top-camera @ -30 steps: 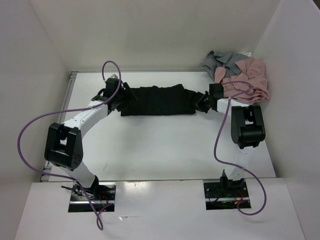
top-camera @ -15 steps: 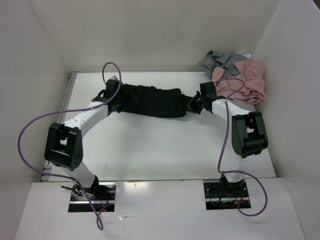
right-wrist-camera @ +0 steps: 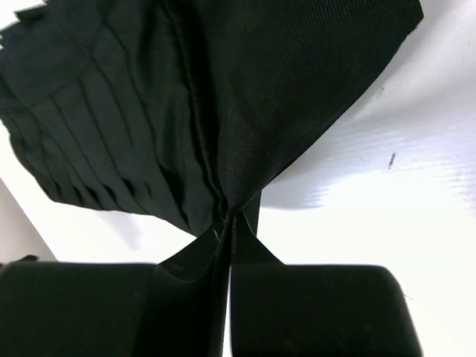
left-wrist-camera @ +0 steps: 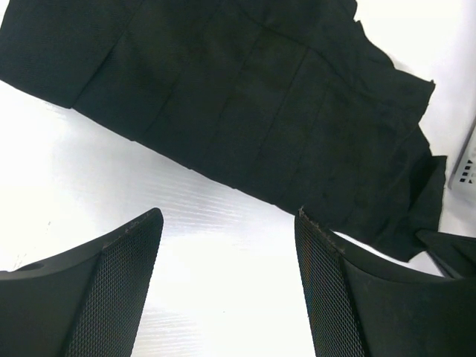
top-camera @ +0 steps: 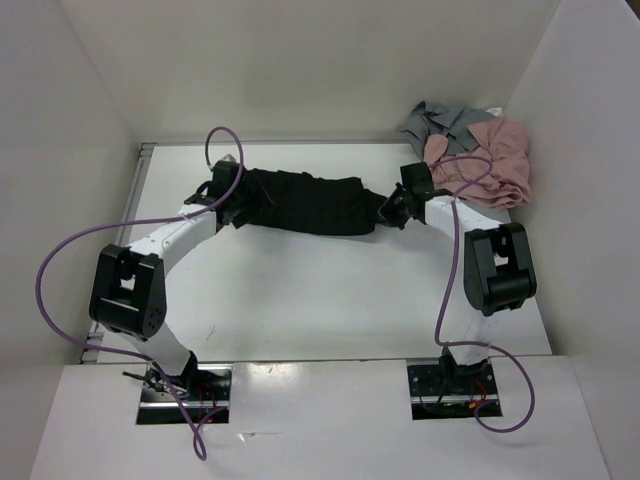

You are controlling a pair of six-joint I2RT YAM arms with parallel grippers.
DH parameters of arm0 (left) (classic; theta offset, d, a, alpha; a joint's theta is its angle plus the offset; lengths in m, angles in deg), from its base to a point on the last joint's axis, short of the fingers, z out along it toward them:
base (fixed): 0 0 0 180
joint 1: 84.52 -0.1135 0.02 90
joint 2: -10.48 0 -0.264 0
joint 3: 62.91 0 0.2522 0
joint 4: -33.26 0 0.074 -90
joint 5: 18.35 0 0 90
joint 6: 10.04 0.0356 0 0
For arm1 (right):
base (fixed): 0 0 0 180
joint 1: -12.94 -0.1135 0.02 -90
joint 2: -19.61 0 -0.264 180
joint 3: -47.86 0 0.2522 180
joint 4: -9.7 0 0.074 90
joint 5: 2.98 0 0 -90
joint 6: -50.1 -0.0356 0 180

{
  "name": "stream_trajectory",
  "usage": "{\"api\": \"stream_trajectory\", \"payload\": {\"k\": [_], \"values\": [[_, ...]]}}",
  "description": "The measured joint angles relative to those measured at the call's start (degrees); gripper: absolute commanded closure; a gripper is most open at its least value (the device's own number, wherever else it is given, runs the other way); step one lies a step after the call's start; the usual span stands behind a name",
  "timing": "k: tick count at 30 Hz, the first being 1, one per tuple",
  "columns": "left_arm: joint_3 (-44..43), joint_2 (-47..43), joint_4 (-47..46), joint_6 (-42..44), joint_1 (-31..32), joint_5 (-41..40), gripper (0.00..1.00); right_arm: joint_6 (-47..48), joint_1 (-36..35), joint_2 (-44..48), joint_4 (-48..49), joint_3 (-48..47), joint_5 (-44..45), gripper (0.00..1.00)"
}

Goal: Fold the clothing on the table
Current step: Fold the skirt

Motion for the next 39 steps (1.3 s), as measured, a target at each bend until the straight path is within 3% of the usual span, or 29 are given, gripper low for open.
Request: {"api": "stream_trajectory", "payload": {"k": [11, 19, 31, 39], "values": [[-4.2, 9.5, -1.0, -0.1, 0.0, 0.3, 0.21, 1.9, -4.1, -0.4, -5.0, -16.2, 1.6, 1.00], [-5.2, 12.1, -1.9, -0.1, 0.0, 2.6, 0.21, 4.4, -11.3, -8.3, -8.2, -31.1, 2.0, 1.00], [-11.1, 16.5, -8.7, -6.5, 1.4, 18.3, 0.26, 4.6, -12.5, -8.6, -9.4, -21.0, 3.5, 1.00], [-12.5, 19.8, -10.1, -9.1, 6.0, 18.9, 0.26, 5.2, -12.5, -6.9, -9.9, -21.8, 3.9, 1.00]]}}
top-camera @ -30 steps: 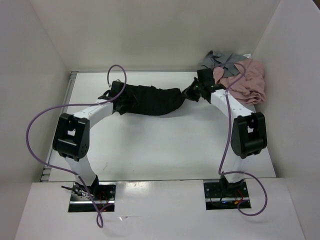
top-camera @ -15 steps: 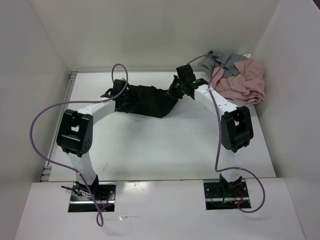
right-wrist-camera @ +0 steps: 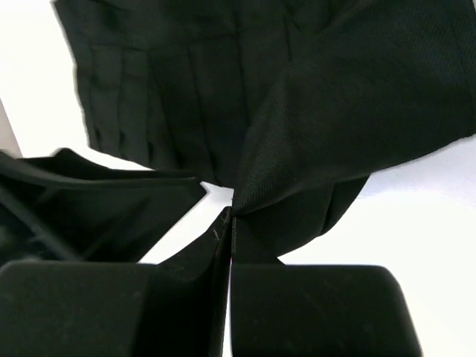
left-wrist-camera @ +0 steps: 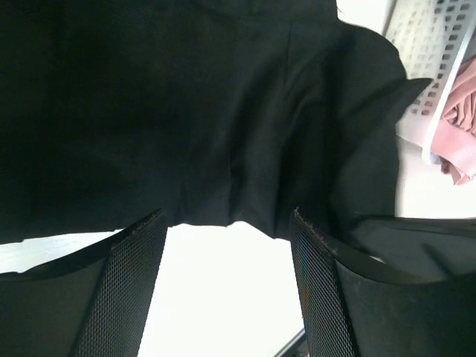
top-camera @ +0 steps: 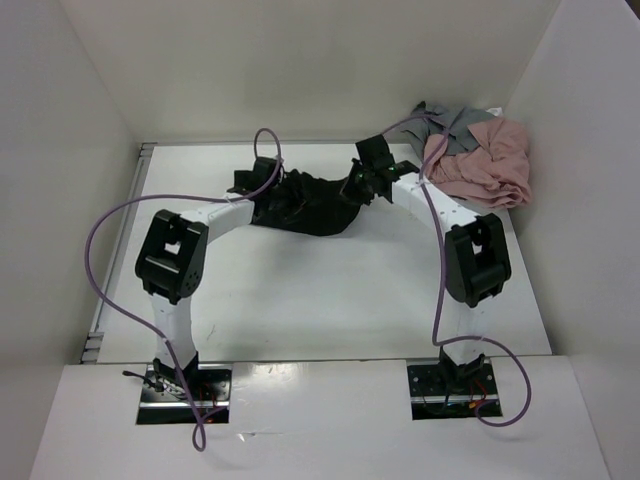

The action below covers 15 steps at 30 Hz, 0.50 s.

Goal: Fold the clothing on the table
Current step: Fold the skirt

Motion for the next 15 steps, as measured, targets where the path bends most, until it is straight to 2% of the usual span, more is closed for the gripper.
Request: {"api": "stream_trajectory", "payload": {"k": [3, 6, 11, 15], "values": [[1.9, -1.1, -0.1, -0.1, -0.8, -1.2, 0.26, 0.9, -0.2, -1.0, -2.3, -4.9, 0.0, 1.00], [5.2, -5.3, 2.3, 0.3, -4.2, -4.1, 0.26, 2.1, -1.4, -4.1, -3.8, -13.0, -0.4, 1.00], [9.3, -19.1, 6.3, 1.4, -11.8, -10.0, 0.25, 3.9, -5.4, -12.4, -5.5, -24.8, -2.0, 1.00], [9.7, -29.7, 7.0, 2.6, -16.3, -11.9, 0.25, 4.7, -9.5, -19.4, -6.9, -27.7, -3.8, 1.00]]}}
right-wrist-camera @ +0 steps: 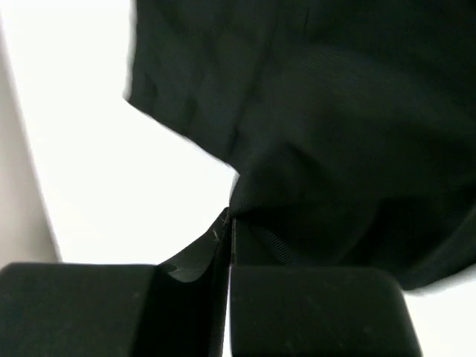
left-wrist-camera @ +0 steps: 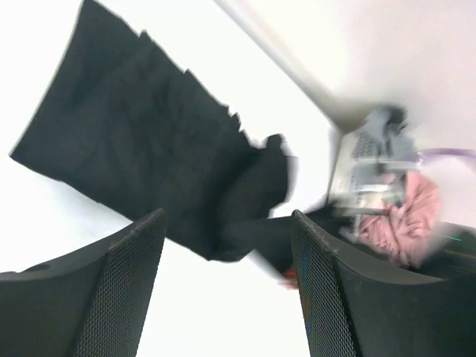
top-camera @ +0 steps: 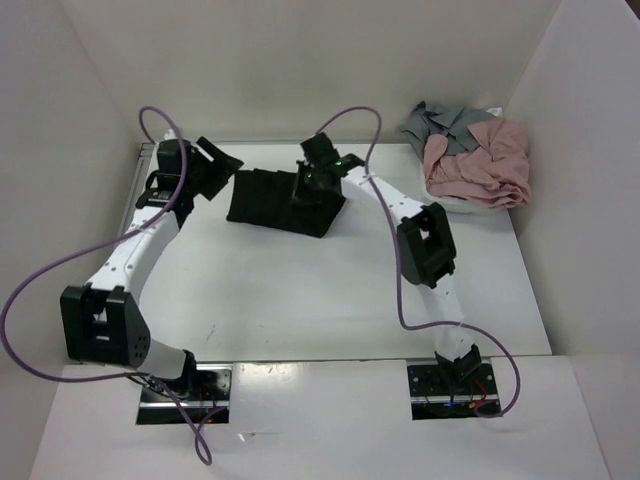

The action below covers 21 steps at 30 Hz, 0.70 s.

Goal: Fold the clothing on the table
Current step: Fold the skirt

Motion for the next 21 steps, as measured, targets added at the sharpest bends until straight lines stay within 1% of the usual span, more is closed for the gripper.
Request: {"api": "stream_trajectory", "payload": {"k": [3, 4, 5, 6, 7, 8, 9, 10, 14, 16, 21], "values": [[1.5, -3.6, 0.0, 0.8, -1.5, -0.2, 0.25, 0.7, -2.9, -4.2, -1.4, 0.9, -1.2, 1.00], [2.2, -4.0, 0.1, 0.8, -1.8, -0.2, 0.25, 0.8, -3.6, -4.8, -1.5, 2.0, -1.4, 0.97], [3.1, -4.0, 0.2, 0.9, -2.1, -0.2, 0.25, 1.0, -4.3, -5.2, -1.7, 3.6, -1.6, 0.89], [3.9, -3.8, 0.5, 0.9, -2.3, -0.2, 0.25, 1.3, -4.8, -5.4, -2.1, 5.1, -1.7, 0.58], [4.6, -3.5, 1.0, 0.9, -2.4, -0.1, 0.25, 1.2, -5.4, -5.5, -2.5, 6.4, -2.2, 0.47], [5.2, -3.1, 1.4, 0.9, -2.4, 0.0, 0.25, 1.9, -5.8, -5.5, -2.9, 7.4, -2.6, 0.43], [5.7, -2.7, 1.8, 0.8, -2.4, 0.2, 0.25, 2.2, -6.0, -5.5, -3.0, 8.2, -3.3, 0.31], [6.1, -2.3, 2.0, 0.8, -2.4, 0.5, 0.25, 2.5, -6.0, -5.5, -2.7, 8.3, -5.0, 0.30], [6.2, -1.4, 2.2, 0.8, -2.4, 1.7, 0.25, 4.0, -5.3, -5.1, -2.4, 8.2, -7.2, 0.28], [6.2, -1.3, 2.2, 0.8, -2.4, 2.3, 0.25, 4.4, -4.9, -5.1, -3.5, 6.5, -7.7, 0.28], [6.2, -1.3, 1.8, 1.0, -2.4, 3.7, 0.25, 5.5, -3.2, -5.1, -6.4, -6.9, -8.9, 0.28]]}}
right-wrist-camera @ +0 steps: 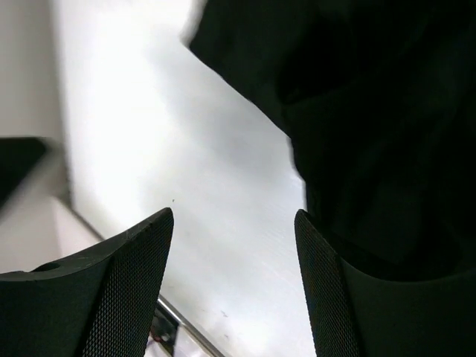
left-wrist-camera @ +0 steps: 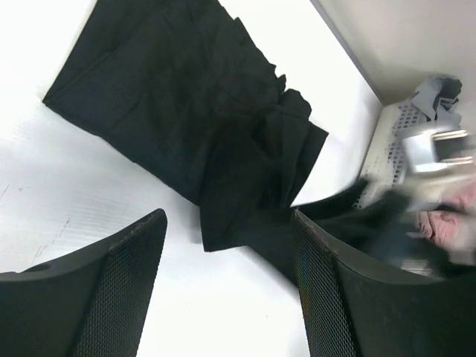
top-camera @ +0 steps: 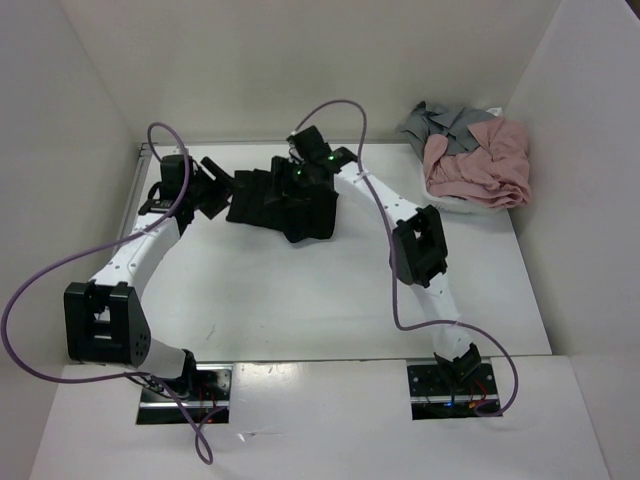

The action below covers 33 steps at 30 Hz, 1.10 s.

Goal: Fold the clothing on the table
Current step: Fold the skirt

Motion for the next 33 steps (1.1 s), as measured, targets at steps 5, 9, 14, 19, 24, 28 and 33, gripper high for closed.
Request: {"api": "stream_trajectory", "payload": {"k": [5, 9, 14, 19, 24, 28, 33], "values": [[2.0, 0.0, -1.2, 1.4, 0.5, 1.1, 0.24, 0.7, 3.1, 2.4, 0.1, -4.6, -1.6, 0.28], [5.0, 1.1, -1.9, 2.7, 2.7, 2.4, 0.24, 1.1, 4.8, 2.7, -1.0, -4.1, 0.7, 0.28], [9.5, 5.0, -5.1, 2.5, 7.1, 5.8, 0.27, 1.4, 5.1, 3.0, -1.3, 1.3, 4.7, 0.28], [8.2, 8.6, -5.8, 2.4, 13.6, 5.3, 0.27, 1.4, 6.6, 5.0, -1.0, 9.4, 5.6, 0.28], [3.5, 13.2, -7.6, 2.3, 14.6, 2.7, 0.29, 1.3, 9.9, 11.5, -0.3, 16.0, 5.9, 0.28], [0.8, 16.5, -7.7, 2.3, 14.6, -0.9, 0.34, 1.1, 12.9, 18.1, 2.2, 21.0, 5.3, 0.28], [-1.7, 19.6, -7.3, 2.4, 15.0, -4.6, 0.39, 0.6, 15.4, 22.9, 5.0, 25.9, 4.2, 0.28]]}}
